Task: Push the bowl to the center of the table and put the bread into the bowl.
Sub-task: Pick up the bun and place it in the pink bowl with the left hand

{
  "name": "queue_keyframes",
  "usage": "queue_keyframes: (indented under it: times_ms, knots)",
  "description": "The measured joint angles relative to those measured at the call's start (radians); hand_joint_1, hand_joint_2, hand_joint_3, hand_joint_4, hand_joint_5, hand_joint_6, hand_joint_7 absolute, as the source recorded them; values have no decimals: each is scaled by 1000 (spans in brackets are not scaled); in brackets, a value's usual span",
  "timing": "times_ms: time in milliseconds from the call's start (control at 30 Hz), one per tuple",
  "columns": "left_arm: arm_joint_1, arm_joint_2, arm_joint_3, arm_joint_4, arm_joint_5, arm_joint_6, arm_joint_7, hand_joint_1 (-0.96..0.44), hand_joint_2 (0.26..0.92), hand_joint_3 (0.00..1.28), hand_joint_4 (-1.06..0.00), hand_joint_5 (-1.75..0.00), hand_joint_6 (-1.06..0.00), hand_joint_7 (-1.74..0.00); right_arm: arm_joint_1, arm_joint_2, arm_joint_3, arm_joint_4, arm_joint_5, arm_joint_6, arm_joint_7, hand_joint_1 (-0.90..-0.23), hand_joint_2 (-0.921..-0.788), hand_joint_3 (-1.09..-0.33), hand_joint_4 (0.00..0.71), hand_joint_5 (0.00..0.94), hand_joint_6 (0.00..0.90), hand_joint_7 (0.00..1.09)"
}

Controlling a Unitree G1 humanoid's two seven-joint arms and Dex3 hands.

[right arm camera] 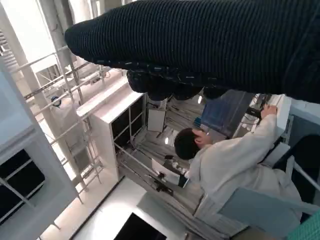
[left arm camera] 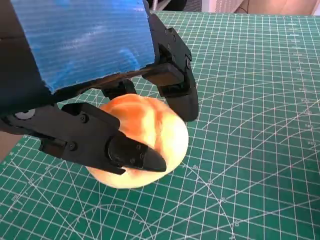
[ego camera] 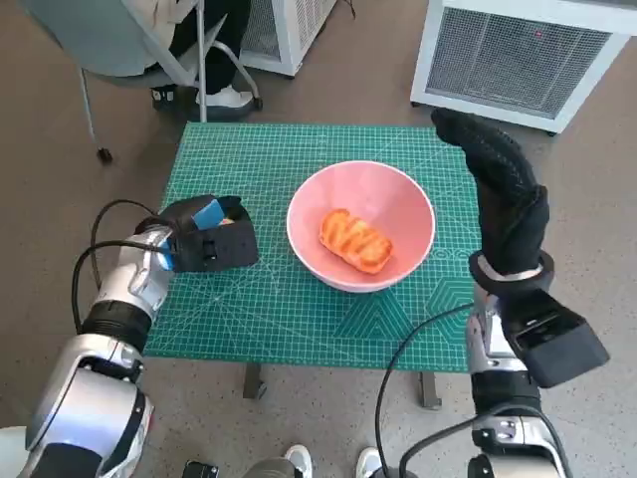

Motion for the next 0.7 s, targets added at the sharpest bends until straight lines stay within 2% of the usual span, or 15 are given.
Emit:
queue_keyframes:
  times_ms: [400, 700]
  knots:
    - [0, 37, 48, -58, -24, -10, -11, 0, 920, 48, -747, -1095, -611, -1191, 0, 1, 0, 2, 1, 3, 0, -533, -921, -762, 337, 7, -1, 717]
    - [3, 56, 102, -213, -60, 2, -39, 0, 920, 64, -729, -1100, -594, -1218, 0, 1, -1, 2, 1, 3, 0, -526, -921, -764, 337, 7, -1, 720]
